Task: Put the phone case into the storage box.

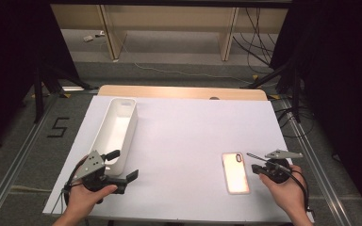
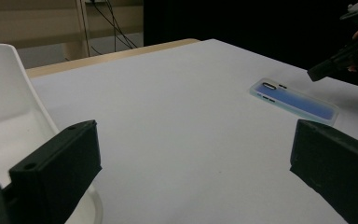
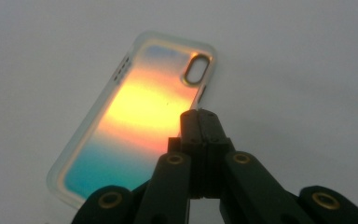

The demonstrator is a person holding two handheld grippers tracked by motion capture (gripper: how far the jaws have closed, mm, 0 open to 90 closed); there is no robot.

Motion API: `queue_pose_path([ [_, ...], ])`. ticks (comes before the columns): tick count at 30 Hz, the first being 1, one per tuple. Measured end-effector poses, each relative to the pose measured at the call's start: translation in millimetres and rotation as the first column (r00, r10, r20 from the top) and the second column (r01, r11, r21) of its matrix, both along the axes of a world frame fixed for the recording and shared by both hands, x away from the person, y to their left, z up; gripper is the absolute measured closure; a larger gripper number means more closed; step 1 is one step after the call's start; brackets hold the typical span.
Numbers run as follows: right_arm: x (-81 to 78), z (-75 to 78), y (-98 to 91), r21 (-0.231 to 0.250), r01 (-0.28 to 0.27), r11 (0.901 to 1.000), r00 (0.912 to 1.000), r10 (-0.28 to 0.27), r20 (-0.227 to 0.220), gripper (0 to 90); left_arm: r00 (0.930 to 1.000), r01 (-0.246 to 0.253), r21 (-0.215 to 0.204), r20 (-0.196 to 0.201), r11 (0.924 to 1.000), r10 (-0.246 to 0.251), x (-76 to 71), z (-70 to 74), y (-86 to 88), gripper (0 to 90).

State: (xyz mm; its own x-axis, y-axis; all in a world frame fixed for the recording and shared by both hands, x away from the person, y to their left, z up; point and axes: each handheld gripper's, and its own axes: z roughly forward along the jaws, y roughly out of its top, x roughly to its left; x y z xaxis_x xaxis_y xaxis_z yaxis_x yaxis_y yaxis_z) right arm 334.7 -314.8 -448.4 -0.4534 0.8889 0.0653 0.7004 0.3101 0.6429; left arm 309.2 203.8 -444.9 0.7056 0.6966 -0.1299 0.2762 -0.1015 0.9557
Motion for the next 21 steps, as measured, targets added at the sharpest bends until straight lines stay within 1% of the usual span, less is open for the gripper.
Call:
queue_pose_path([
  [1,-1.1,-1.4,2.5,0.015,0.024,0.9996,0.9991,-0.023,-0.035,90.0,1.0000,0.000,0.002,0.000,1.0000,0.000,-0.1,0.0,-0.1,1.1],
  [2,-1.5,-1.8,3.2,0.021,0.030,0.9993,0.9968,-0.028,-0.075,90.0,1.0000,-0.001,0.001,0.001,1.0000,0.001,-0.2,0.1,-0.2,1.1],
  [3,-1.2,-2.2,4.6,0.009,0.041,0.9991,0.9949,-0.040,-0.092,90.0,1.0000,0.001,0.001,0.001,1.0000,-0.001,-0.3,0.1,-0.1,1.1],
  [4,-0.7,-3.4,3.5,0.020,0.019,0.9996,0.9933,-0.017,-0.114,90.0,1.0000,0.000,0.001,0.001,1.0000,0.000,-0.2,0.1,-0.1,1.1],
  [5,-1.0,-4.7,4.2,0.024,0.025,0.9994,0.9917,-0.021,-0.127,90.0,1.0000,0.000,0.001,0.001,1.0000,0.000,-0.1,0.0,0.0,1.1],
  [6,-1.8,-5.4,5.6,0.028,0.041,0.9988,0.9892,-0.037,-0.142,90.0,1.0000,0.000,0.000,0.000,1.0000,0.000,0.0,0.0,0.1,1.2],
  [7,-0.6,-6.1,4.4,0.010,0.028,0.9996,0.9894,-0.026,-0.143,90.0,1.0000,0.000,0.000,0.001,1.0000,0.000,0.0,0.0,0.2,1.2],
  [8,-2.0,-7.2,6.7,0.021,0.063,0.9978,0.9867,-0.059,-0.151,90.0,1.0000,0.000,0.001,0.001,1.0000,0.000,0.0,0.0,0.2,1.2],
  [9,-3.9,-5.3,8.8,0.010,0.095,0.9954,0.9788,-0.092,-0.183,90.0,1.0000,-0.001,0.003,0.001,1.0000,0.001,-0.3,0.3,0.3,1.2],
  [10,-3.4,-6.1,8.6,0.000,0.101,0.9949,0.9778,-0.099,-0.185,90.0,1.0000,-0.003,0.006,0.000,1.0000,0.003,-0.6,0.6,0.5,1.2],
  [11,-3.7,-8.1,9.4,0.011,0.122,0.9924,0.9769,-0.118,-0.178,90.0,1.0000,-0.003,0.007,0.000,1.0000,0.003,-0.6,0.5,0.6,1.2],
  [12,-2.7,-10.5,7.3,0.006,0.100,0.9949,0.9817,-0.098,-0.163,90.0,1.0000,-0.004,0.007,0.000,1.0000,0.004,-0.5,0.5,0.6,1.2],
  [13,-2.4,-11.7,6.0,-0.003,0.082,0.9966,0.9829,-0.081,-0.165,90.0,1.0000,-0.005,0.004,-0.003,1.0000,0.005,-0.6,0.4,0.4,1.2],
  [14,-3.2,-10.1,7.6,-0.048,0.109,0.9929,0.9762,-0.116,-0.183,90.0,1.0000,-0.004,0.007,0.000,1.0000,0.004,-0.6,0.6,0.6,1.2],
  [15,-2.0,-11.5,5.8,-0.014,0.069,0.9976,0.9799,-0.070,-0.187,90.0,1.0000,-0.003,0.007,0.000,1.0000,0.003,-0.6,0.6,0.5,1.2],
  [16,-2.3,-14.4,7.7,0.000,0.085,0.9964,0.9816,-0.083,-0.172,90.0,1.0000,-0.003,0.007,0.000,1.0000,0.003,-0.6,0.6,0.5,1.2],
  [18,-1.6,-14.9,6.0,-0.016,0.053,0.9985,0.9850,-0.054,-0.164,90.0,1.0000,-0.003,0.008,0.000,1.0000,0.003,-0.6,0.6,0.5,1.2],
  [19,-3.0,-14.2,7.2,-0.013,0.071,0.9974,0.9782,-0.072,-0.195,90.0,1.0000,-0.003,0.008,0.000,1.0000,0.003,-0.6,0.6,0.5,1.2],
  [20,-3.4,-14.1,8.1,-0.009,0.083,0.9965,0.9748,-0.083,-0.207,90.0,1.0000,-0.004,0.007,0.000,1.0000,0.004,-0.6,0.6,0.5,1.2],
  [21,-3.4,-14.5,8.8,-0.006,0.090,0.9959,0.9739,-0.090,-0.208,90.0,1.0000,-0.004,0.006,0.000,1.0000,0.004,-0.5,0.5,0.5,1.2],
])
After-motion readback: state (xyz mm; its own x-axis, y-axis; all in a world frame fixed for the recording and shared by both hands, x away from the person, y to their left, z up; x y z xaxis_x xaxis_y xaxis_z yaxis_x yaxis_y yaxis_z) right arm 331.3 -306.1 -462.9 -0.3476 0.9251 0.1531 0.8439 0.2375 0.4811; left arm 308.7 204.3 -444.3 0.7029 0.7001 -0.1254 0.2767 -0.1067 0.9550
